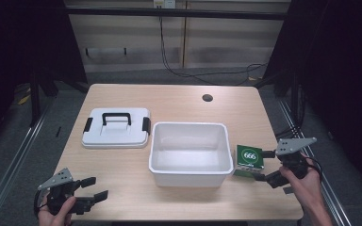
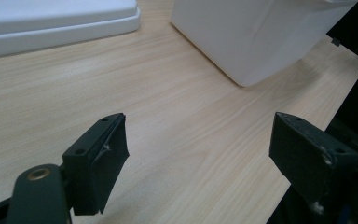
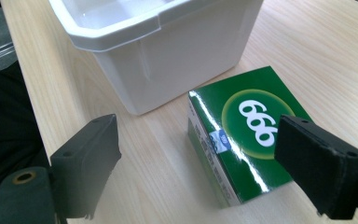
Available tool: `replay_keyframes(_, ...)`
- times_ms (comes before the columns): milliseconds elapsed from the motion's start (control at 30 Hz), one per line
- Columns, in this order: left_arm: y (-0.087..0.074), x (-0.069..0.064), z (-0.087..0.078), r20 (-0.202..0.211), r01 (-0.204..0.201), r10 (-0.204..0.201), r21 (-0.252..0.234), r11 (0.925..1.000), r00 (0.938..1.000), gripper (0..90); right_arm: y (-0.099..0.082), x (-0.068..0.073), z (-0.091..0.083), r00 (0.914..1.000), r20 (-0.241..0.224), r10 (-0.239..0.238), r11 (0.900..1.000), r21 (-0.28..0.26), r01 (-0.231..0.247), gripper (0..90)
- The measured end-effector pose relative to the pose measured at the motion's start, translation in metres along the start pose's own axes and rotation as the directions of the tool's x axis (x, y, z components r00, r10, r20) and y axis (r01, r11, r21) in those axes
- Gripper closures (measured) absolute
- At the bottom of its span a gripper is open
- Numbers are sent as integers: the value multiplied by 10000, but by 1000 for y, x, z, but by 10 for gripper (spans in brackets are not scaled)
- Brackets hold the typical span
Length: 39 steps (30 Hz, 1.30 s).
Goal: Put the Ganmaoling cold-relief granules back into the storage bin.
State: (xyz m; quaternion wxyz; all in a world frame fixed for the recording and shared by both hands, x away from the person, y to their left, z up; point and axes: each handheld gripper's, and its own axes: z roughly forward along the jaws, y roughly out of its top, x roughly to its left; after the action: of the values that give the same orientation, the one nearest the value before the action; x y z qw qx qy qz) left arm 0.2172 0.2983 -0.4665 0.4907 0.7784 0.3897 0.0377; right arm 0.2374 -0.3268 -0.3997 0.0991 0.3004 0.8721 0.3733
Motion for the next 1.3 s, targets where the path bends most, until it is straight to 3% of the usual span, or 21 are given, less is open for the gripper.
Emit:
replay_keyframes(233, 0, 0, 0, 30, 17, -17, 14, 10000, 10000, 193, 8, -5, 6, 9994, -136, -329, 9973, 655, 337, 137)
replay_keyframes(367, 0, 0, 0, 43, 17, -17, 28, 10000, 10000, 193, 12, -10, 5, 9990, -8, -441, 9975, 548, 441, 134)
replay_keyframes(600, 0, 0, 1, 47, 51, -51, 55, 10000, 10000, 193, 20, -16, 10, 9972, -24, -747, 9925, 971, 746, 129)
replay_keyframes(800, 0, 0, 1, 71, 60, -60, 47, 10000, 10000, 193, 28, -22, 17, 9948, -20, -1022, 9788, 1782, 1009, 111)
replay_keyframes(900, 0, 0, 1, 71, 56, -57, 61, 10000, 10000, 193, 30, -23, 19, 9935, -167, -1125, 9749, 1915, 1136, 111)
replay_keyframes(933, 0, 0, 1, 60, 52, -52, 56, 10000, 10000, 193, 31, -25, 21, 9918, -184, -1261, 9660, 2253, 1270, 101)
replay_keyframes(1067, 0, 0, 1, 75, 42, -42, 71, 10000, 10000, 193, 34, -28, 25, 9911, -244, -1306, 9543, 2678, 1324, 97)
replay_keyframes(1167, -1, 0, 1, 82, 49, -49, 55, 10000, 10000, 193, 37, -30, 27, 9899, -328, -1380, 9538, 2649, 1418, 93)
replay_keyframes(1300, 0, 0, 1, 82, 27, -27, 71, 10000, 10000, 193, 41, -31, 31, 9871, -467, -1533, 9433, 2907, 1602, 92)
